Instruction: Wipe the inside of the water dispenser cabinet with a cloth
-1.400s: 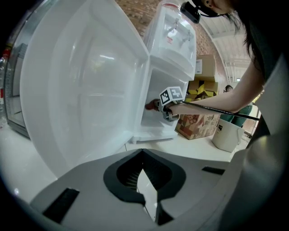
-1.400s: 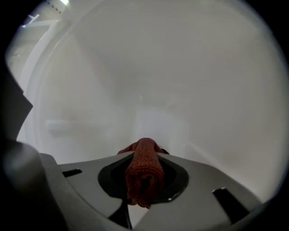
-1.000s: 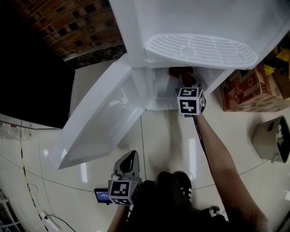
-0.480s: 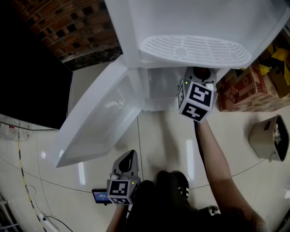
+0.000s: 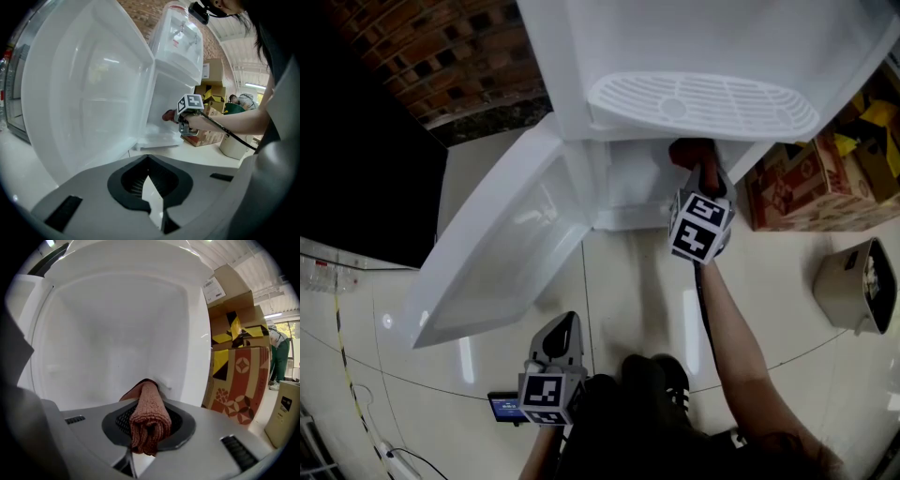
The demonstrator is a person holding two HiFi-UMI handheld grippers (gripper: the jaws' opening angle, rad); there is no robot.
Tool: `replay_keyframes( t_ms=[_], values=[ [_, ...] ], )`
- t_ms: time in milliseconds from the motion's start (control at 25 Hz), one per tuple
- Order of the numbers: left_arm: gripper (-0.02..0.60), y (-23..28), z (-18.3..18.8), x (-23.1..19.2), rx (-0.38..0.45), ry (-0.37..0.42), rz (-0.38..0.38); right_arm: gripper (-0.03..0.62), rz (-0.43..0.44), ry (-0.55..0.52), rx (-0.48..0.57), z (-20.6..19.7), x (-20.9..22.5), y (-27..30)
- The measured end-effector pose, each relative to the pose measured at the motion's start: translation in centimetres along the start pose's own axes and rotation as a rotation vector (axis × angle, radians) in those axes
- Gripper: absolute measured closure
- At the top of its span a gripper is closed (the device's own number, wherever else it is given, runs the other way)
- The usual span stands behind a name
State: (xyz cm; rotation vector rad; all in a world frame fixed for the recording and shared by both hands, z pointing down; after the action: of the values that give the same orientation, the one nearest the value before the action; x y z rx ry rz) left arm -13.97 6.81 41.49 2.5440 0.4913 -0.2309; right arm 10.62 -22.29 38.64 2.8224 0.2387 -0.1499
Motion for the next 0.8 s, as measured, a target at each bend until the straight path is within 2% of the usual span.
replay_keyframes(
  t_ms=[160,280,360,480,640,720,800],
  values=[
    [0.601,0.0,-0.1,0.0,-0.001,-0.002,-0.001,0.513,0.006,-0.053,-0.058,-3.2,0.5,-0.6],
    [0.601,0.1,-0.1,0.1,0.0,-0.003,-0.001,0.513,0.031,-0.071,-0.057,-3.6,0.5,-1.0],
    [0.601,0.1,-0.1,0.2,0.003,-0.003,-0.001,0.513,0.053,-0.076,0.0,-2.0,0.5,-1.6],
    [0.601,0.1,0.0,0.3,0.003,-0.001,-0.003,0.513,0.078,-0.089,0.155,2.7,0.8,-3.1],
    [0.601,0.3,0.1,0.6,0.003,0.005,-0.01,0.513,0.063,-0.104,0.33,8.4,1.9,-4.8],
    [0.601,0.4,0.1,0.8,0.004,0.008,-0.015,0.513,0.044,-0.109,0.368,9.7,2.4,-5.1],
    [0.601,0.4,0.1,1.0,0.004,0.008,-0.018,0.513,0.034,-0.121,0.363,9.5,2.9,-5.0]
  ],
)
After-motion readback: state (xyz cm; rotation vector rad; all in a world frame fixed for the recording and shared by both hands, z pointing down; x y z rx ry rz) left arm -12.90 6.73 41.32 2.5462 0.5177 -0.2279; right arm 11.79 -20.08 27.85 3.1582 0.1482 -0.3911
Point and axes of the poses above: the fingertips, and each gripper's own axes: y forward along the fingers, x to its right, z out of its top, the point moved 7 cm from there along -y, backward along the fingers, and after that the axes turned 8 degrees about -z, right-handed, at the moved point
